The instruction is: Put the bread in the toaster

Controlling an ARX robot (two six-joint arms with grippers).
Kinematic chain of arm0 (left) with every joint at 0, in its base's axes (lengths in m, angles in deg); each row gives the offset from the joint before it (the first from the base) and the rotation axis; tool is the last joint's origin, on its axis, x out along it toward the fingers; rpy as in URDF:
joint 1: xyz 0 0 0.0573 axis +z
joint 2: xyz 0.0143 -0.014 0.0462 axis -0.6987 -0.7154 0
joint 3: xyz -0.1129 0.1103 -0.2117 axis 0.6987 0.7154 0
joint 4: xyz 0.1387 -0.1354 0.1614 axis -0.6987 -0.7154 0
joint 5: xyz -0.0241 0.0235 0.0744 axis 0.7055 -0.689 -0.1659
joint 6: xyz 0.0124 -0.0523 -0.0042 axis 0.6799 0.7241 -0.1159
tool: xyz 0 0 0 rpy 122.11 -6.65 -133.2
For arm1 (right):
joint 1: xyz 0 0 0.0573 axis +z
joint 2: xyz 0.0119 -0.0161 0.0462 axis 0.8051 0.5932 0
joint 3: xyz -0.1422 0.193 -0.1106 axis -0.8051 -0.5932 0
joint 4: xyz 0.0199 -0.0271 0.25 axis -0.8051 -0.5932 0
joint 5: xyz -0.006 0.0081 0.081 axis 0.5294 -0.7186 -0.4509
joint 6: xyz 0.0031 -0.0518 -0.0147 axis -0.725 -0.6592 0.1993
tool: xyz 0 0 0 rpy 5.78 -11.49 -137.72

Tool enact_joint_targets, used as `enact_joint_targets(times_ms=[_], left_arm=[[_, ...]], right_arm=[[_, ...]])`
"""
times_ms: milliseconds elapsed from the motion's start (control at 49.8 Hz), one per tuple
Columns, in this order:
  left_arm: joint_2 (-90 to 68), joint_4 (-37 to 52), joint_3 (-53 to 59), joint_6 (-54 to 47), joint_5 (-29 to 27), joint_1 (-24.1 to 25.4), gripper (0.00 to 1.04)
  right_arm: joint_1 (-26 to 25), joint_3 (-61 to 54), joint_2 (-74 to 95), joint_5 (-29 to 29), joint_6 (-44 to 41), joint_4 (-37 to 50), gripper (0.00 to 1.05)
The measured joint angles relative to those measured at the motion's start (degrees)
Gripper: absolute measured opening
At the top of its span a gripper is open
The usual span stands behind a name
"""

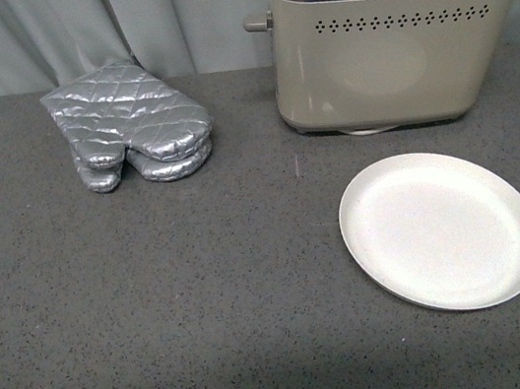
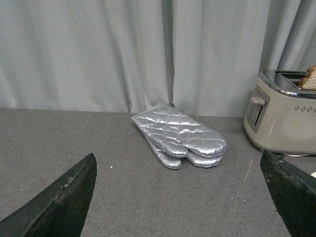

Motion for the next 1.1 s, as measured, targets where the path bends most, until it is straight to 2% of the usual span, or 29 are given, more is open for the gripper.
enact_joint_targets(times_ms=[603, 743, 944, 1024, 1105], left_arm=[[0.0, 0.0, 0.0, 0.0, 0.0, 0.0, 0.98], [0.0, 0.0, 0.0, 0.0, 0.0, 0.0, 0.98], [0.0, 0.0, 0.0, 0.0, 0.0, 0.0, 0.98], [0.0, 0.0, 0.0, 0.0, 0.0, 0.0, 0.98], [0.0, 0.0, 0.0, 0.0, 0.0, 0.0, 0.98]], right_arm=[[0.0, 0.0, -11.5, 0.0, 0.0, -11.4, 0.00], [0.0, 0.1, -19.4, -0.1, 0.0, -21.0, 0.00], [0.0, 0.1, -21.2, 0.0, 0.0, -21.4, 0.01], [0.0, 0.1, -21.2, 0.0, 0.0, -21.4, 0.10], [0.0, 0.1, -21.2, -0.1, 0.0, -21.4, 0.28]])
